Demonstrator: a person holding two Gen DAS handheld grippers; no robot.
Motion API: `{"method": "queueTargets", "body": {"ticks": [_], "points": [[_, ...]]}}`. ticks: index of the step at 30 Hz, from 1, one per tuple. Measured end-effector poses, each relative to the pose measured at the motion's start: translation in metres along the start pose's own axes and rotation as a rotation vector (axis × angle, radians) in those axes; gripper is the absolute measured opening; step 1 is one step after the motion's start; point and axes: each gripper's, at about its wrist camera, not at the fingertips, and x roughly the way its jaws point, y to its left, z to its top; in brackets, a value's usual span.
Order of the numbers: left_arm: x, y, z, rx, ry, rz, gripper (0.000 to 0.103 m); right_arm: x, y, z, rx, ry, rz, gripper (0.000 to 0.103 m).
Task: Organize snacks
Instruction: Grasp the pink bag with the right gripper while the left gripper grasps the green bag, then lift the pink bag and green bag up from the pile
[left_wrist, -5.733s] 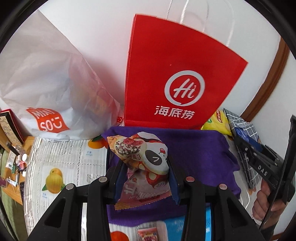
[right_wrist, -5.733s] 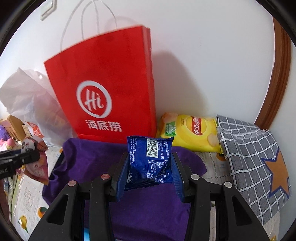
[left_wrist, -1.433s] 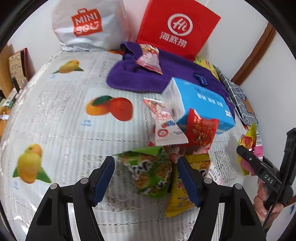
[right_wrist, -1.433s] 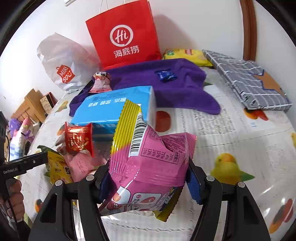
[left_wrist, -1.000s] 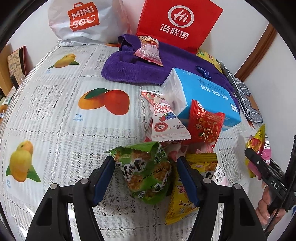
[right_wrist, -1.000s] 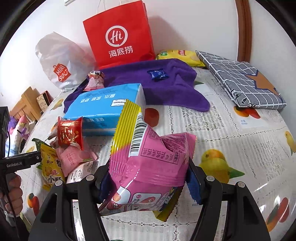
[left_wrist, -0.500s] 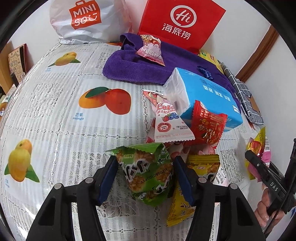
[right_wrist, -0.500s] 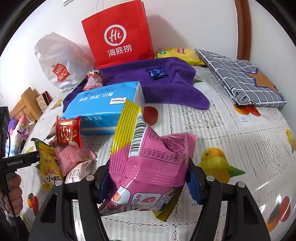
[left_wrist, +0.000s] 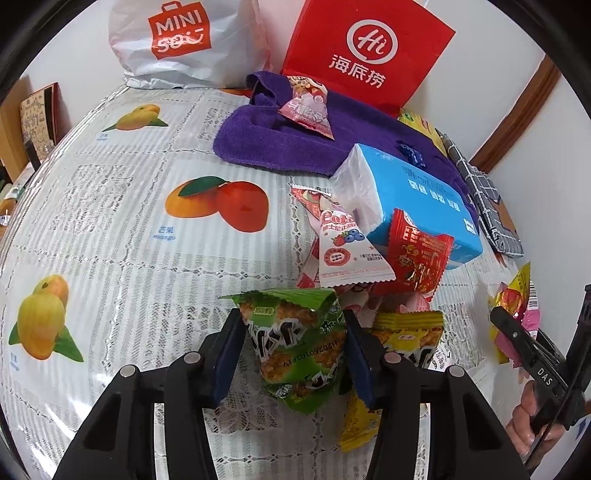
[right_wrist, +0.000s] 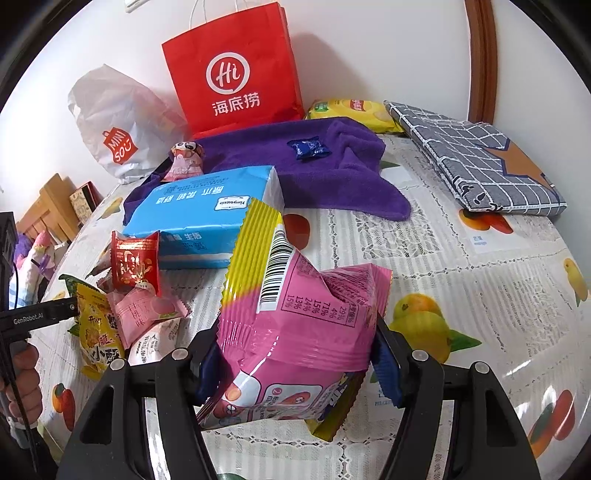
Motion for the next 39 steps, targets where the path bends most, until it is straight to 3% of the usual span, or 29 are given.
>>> {"method": "queueTargets", "body": {"ticks": [32,39], "points": [[-0.041,0.010,-0.005,-0.009,-0.092,-0.054,0.049,-0.015,0.013,0.007,-0.045,-0.050,-0.049,0.067],[-0.044,0.007,-0.004,-0.006,-0.109,-0.067,0.049,-0.006,0.008,0.010,-0.012,-0.026,-0.056,0.067]]}}
